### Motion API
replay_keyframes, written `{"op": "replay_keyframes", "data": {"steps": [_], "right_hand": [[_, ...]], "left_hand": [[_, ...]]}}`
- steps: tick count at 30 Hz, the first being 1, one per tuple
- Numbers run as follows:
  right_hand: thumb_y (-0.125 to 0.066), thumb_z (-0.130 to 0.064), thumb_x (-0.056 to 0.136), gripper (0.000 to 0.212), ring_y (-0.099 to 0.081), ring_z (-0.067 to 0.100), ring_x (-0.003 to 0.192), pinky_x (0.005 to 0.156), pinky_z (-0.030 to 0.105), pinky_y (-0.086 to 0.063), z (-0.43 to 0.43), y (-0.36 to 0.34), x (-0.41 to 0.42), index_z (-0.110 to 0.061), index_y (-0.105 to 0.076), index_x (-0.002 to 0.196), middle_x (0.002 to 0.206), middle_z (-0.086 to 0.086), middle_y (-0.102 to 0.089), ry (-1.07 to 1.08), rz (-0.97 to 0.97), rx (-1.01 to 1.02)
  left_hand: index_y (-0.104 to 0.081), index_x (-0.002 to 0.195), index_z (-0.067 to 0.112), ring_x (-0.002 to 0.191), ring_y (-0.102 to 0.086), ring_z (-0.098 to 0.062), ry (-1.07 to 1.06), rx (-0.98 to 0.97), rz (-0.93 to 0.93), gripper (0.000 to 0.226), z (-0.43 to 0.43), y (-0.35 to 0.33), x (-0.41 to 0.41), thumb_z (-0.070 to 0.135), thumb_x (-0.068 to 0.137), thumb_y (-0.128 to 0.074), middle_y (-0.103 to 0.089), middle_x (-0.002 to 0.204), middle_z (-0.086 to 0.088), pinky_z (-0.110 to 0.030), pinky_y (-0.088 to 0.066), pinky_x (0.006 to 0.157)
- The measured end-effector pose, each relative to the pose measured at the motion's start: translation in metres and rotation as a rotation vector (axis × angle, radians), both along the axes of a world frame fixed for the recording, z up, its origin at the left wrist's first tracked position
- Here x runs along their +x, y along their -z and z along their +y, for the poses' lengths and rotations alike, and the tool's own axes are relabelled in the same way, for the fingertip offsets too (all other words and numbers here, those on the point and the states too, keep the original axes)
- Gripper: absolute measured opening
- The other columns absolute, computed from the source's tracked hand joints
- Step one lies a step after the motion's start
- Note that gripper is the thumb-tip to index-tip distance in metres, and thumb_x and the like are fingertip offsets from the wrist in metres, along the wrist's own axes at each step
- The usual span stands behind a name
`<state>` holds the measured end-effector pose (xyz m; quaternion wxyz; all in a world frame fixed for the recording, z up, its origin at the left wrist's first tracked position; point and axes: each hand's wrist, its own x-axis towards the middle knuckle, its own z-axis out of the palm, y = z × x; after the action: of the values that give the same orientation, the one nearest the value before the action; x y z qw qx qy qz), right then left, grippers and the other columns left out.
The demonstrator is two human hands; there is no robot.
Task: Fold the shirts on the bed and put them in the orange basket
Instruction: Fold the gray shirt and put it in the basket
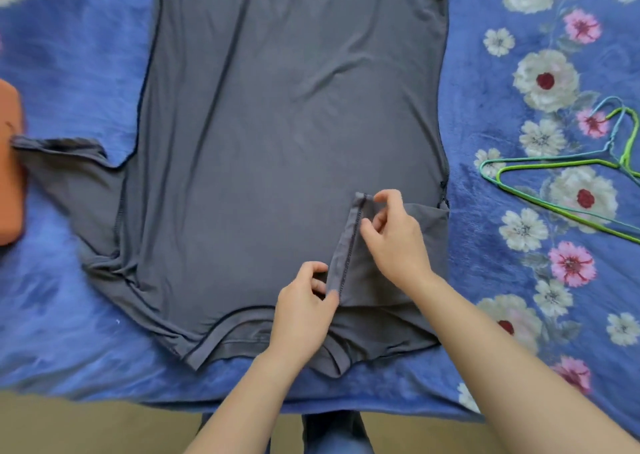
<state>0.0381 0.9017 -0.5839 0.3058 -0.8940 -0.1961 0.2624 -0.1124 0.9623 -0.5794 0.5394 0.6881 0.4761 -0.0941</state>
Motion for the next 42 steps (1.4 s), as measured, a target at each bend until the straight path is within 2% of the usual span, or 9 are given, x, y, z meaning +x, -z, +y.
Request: {"op": "replay_keyframes", "data": {"steps": [7,12,16,19,22,27,32,36,42], "right_hand": [[-0.06,-0.024,0.088,0.034,-0.043,0.023,0.055,0.054,0.035,-0.03,-0.018,0.005,-0.095,-0.021,-0.033,0.066,0.05,-0.004,-0.04,-0.146,-0.037,-0.182],[-0.061,-0.032,0.089,0.029,-0.054,0.038,0.096,0.075,0.04,-0.035,-0.041,-0.001,-0.132,-0.008,-0.047,0.099,0.104,0.02,-0.058,0.953,0.117,-0.256],[-0.065,-0.044,0.084,0.056,-0.052,0.037,0.099,0.09,0.048,-0.043,-0.045,0.011,-0.153,0.005,-0.051,0.108,0.118,0.024,-0.053,1.36,0.388,-0.283],[-0.06,-0.029,0.091,0.033,-0.049,0.031,0.083,0.088,0.046,-0.047,-0.044,0.014,-0.16,-0.006,-0.044,0.074,0.092,0.02,-0.057,1.277,0.369,-0.221],[-0.051,-0.023,0.096,0.029,-0.05,0.044,0.115,0.098,0.049,-0.04,-0.044,0.004,-0.158,0.003,-0.052,0.11,0.128,0.028,-0.052,1.151,0.286,-0.438],[-0.062,-0.013,0.083,0.052,-0.032,0.039,0.127,0.1,0.048,-0.027,0.006,-0.015,-0.136,-0.001,-0.039,0.128,0.138,0.023,-0.034,1.105,-0.024,-0.501],[-0.063,-0.016,0.081,0.055,-0.036,0.032,0.125,0.098,0.045,-0.03,0.1,-0.009,-0.146,-0.008,-0.046,0.133,0.135,0.014,-0.042,0.257,-0.204,-0.281],[-0.049,-0.041,0.081,0.062,-0.036,0.026,0.132,0.097,0.039,-0.029,0.151,0.012,-0.156,-0.026,-0.04,0.141,0.143,0.01,-0.044,-0.376,-0.326,-0.279],[-0.041,-0.047,0.08,0.059,-0.033,0.022,0.133,0.095,0.037,-0.029,0.156,0.031,-0.157,-0.032,-0.047,0.138,0.143,0.005,-0.047,-0.523,-0.352,-0.436]], "left_hand": [[-0.045,0.131,0.007,0.121,-0.033,-0.031,-0.63,0.53,0.209,0.059,0.083,-0.003,-0.074,0.008,0.076,-0.068,-0.039,0.133,-0.017,-0.044,-0.028,0.097],[-0.036,0.133,0.001,0.116,-0.046,-0.033,-0.91,0.186,0.301,0.064,0.107,0.014,-0.136,0.023,0.084,-0.069,-0.049,0.124,-0.022,-0.04,-0.033,0.099],[-0.049,0.081,0.012,0.075,-0.06,-0.034,-0.81,0.044,0.224,0.023,0.105,0.022,-0.15,0.027,0.087,-0.066,-0.056,0.073,-0.012,-0.05,-0.052,0.083],[-0.038,0.068,0.011,0.042,-0.052,-0.012,-0.796,-0.027,0.197,0.033,0.107,0.02,-0.16,0.016,0.092,-0.059,-0.043,0.06,-0.01,-0.039,-0.054,0.061],[-0.041,0.069,0.008,0.046,-0.053,-0.016,-0.725,-0.13,0.282,0.03,0.111,0.016,-0.167,0.014,0.092,-0.059,-0.048,0.065,-0.011,-0.025,-0.051,0.043],[-0.048,0.065,0.01,0.068,-0.051,-0.023,-0.694,-0.193,0.254,0.019,0.161,0.004,-0.161,0.015,0.075,-0.064,-0.054,0.065,-0.01,-0.039,-0.047,0.07],[-0.059,0.069,0.014,0.067,-0.05,-0.02,-0.946,-0.414,-0.079,0.005,0.234,0.002,-0.133,0.015,0.074,-0.059,-0.056,0.061,-0.001,-0.029,-0.041,0.062],[-0.075,0.086,0.008,0.088,-0.069,-0.023,-0.982,-0.767,-0.352,0.023,0.269,-0.01,-0.113,0.011,0.085,-0.053,-0.072,0.095,-0.008,-0.035,-0.054,0.087],[-0.079,0.077,0.012,0.089,-0.071,-0.024,-1.162,-0.784,-0.588,0.025,0.277,-0.028,-0.135,0.012,0.084,-0.055,-0.074,0.098,-0.009,-0.048,-0.056,0.077]]}}
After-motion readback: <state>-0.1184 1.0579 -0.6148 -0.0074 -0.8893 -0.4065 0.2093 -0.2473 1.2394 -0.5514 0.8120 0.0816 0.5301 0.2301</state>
